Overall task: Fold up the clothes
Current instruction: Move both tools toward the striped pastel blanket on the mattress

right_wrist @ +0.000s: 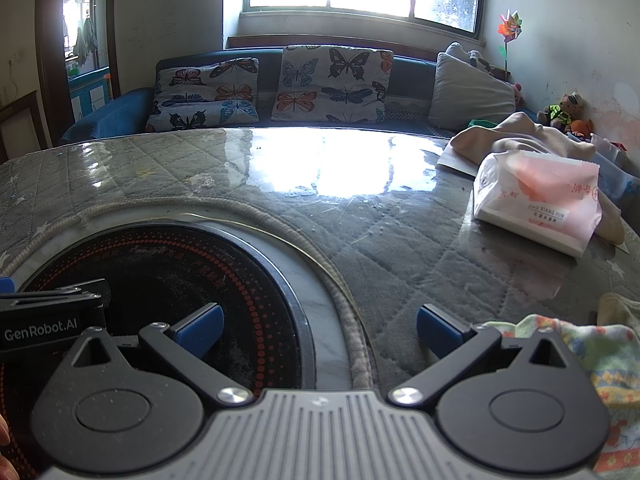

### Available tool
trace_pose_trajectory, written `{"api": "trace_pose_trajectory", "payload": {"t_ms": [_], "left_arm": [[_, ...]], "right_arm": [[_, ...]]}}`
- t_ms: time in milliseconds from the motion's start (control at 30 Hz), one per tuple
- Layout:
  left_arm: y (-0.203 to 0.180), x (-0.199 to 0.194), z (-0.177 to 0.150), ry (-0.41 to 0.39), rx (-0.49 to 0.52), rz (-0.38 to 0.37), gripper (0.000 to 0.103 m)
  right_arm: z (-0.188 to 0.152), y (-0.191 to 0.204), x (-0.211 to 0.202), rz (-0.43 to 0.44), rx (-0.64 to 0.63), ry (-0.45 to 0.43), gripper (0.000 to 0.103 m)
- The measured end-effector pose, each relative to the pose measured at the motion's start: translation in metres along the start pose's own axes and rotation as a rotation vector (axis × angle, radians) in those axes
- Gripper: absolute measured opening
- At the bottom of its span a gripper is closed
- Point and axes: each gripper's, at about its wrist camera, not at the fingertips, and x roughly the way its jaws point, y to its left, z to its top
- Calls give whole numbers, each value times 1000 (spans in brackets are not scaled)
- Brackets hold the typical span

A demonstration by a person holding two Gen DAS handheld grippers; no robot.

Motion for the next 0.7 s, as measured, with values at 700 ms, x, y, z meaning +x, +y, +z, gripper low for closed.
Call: {"api": "trace_pose_trajectory", "payload": {"t_ms": [700], "left_arm": [[6,-10,5,34,3,-12,103]], "right_arm": [[-6,-1,-7,28,-14,20,103]]}}
